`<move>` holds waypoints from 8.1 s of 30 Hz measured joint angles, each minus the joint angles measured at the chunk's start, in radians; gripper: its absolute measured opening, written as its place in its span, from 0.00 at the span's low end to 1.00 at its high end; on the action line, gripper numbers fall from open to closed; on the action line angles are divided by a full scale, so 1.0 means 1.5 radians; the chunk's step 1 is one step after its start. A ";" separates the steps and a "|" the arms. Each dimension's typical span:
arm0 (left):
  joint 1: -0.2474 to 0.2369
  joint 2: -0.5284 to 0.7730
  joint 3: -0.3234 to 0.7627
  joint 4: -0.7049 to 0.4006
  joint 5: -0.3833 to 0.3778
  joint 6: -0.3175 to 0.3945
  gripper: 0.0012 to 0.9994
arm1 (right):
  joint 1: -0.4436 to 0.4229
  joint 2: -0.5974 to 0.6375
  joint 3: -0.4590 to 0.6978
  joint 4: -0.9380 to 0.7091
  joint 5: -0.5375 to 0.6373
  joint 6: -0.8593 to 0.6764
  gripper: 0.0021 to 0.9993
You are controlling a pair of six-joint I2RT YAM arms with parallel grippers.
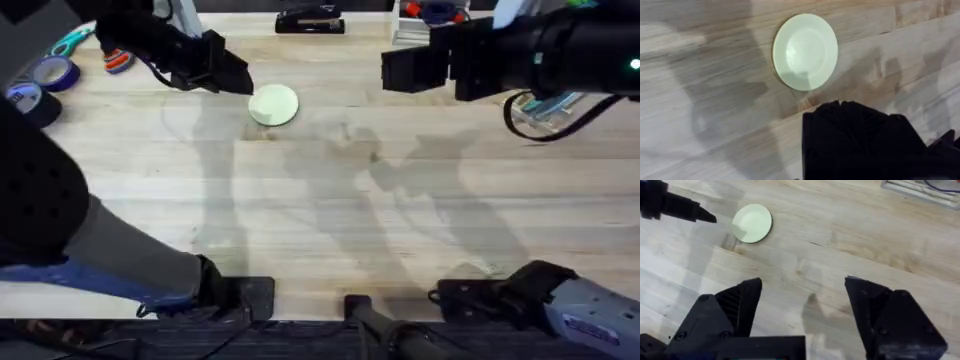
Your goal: Pick up the plates from the table one by one and place each into a slot on the dish rack.
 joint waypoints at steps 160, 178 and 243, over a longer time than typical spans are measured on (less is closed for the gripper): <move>0.043 0.238 0.013 0.148 0.114 -0.019 0.04 | 0.000 0.294 0.000 0.215 -0.137 0.190 0.99; 0.043 0.238 0.013 0.148 0.114 -0.021 0.04 | 0.020 0.521 0.000 0.530 -0.225 0.469 0.99; 0.043 0.238 0.038 0.067 0.082 -0.009 0.04 | 0.067 0.602 0.000 0.624 -0.220 0.509 0.03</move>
